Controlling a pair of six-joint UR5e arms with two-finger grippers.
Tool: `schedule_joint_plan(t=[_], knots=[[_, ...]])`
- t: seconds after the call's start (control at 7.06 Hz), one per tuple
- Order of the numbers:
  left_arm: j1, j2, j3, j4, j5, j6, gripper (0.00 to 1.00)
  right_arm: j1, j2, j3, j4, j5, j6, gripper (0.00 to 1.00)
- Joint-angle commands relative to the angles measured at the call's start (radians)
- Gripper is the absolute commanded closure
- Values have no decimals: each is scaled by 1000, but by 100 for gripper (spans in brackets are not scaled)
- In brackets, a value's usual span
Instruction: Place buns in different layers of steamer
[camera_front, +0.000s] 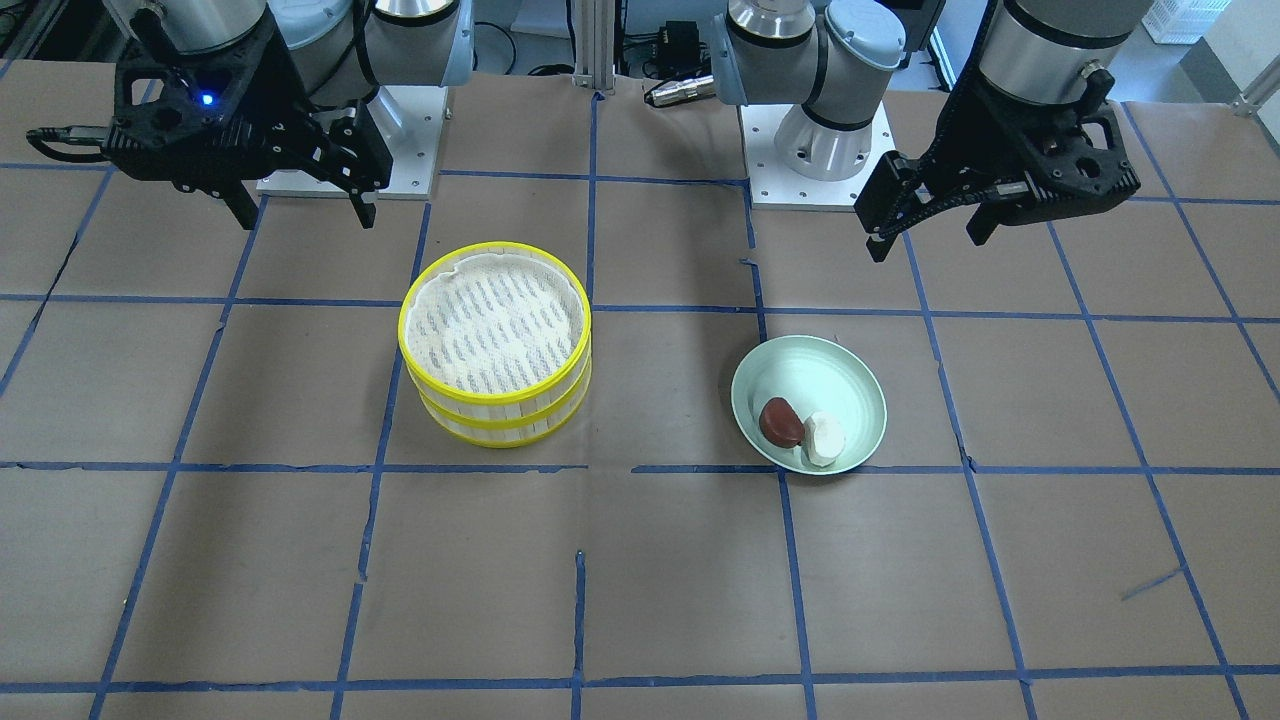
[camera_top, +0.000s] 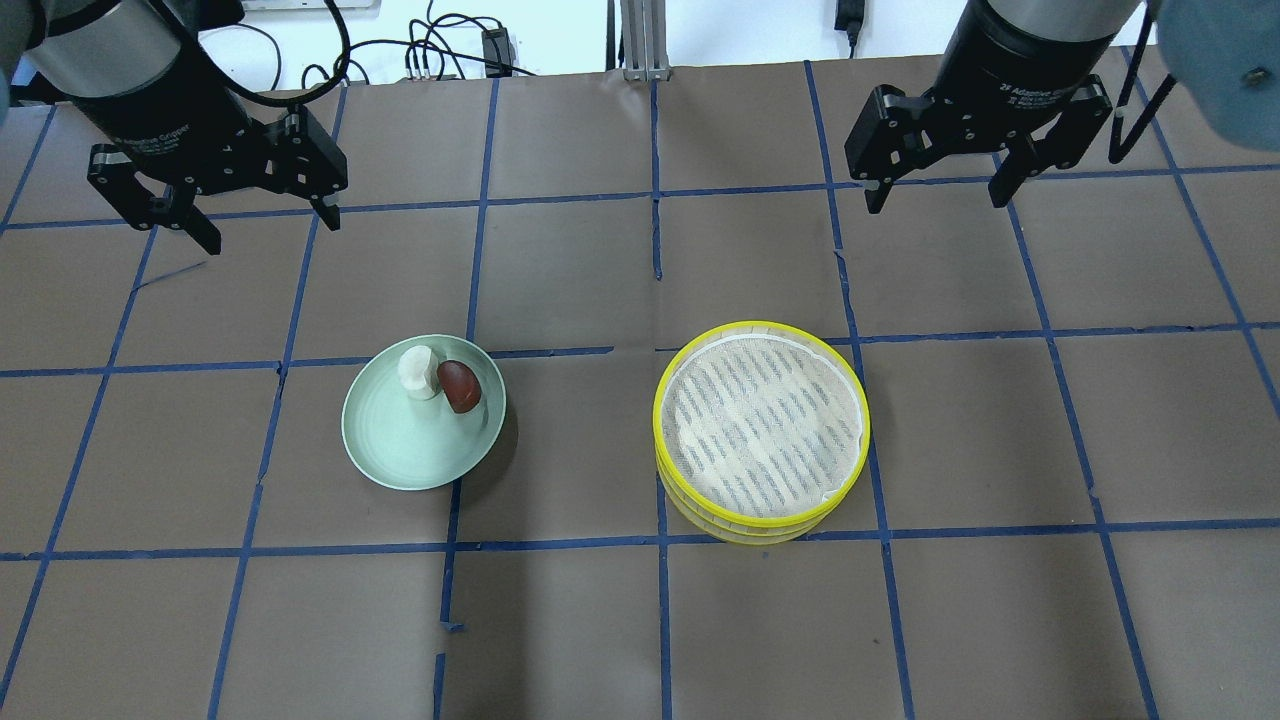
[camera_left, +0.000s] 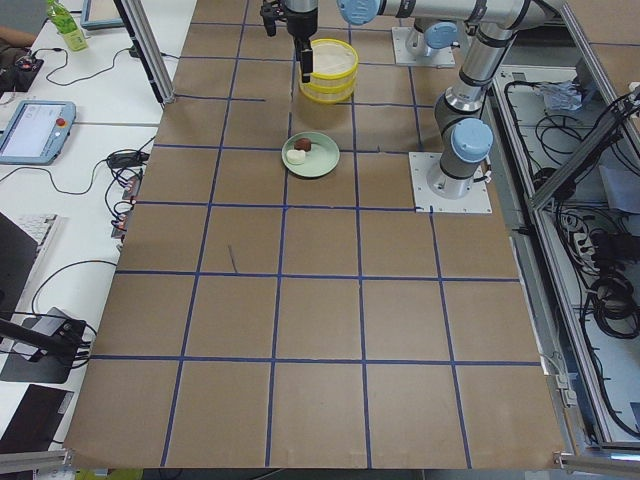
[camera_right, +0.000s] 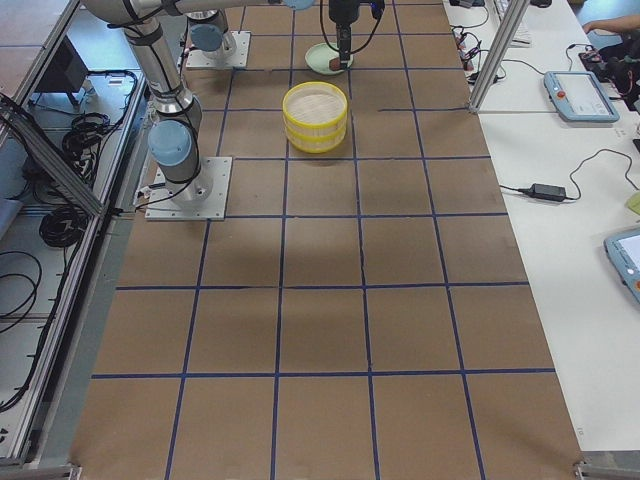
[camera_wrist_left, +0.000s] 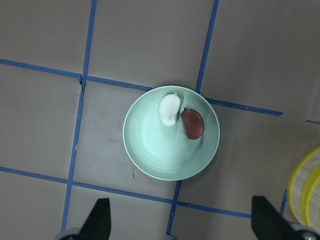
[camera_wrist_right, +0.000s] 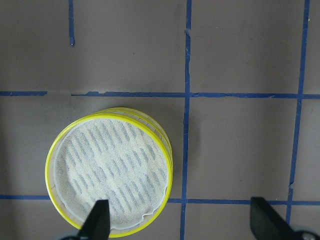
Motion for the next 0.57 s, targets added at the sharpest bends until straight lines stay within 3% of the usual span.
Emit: schedule_joint_plan(t=[0.0,0.42], knots=[[1,0,-8,0,-4,0,0,0,0,0,0,2,0,0],[1,0,-23,-1,6,6,0,0,0,0,5,2,0,0]])
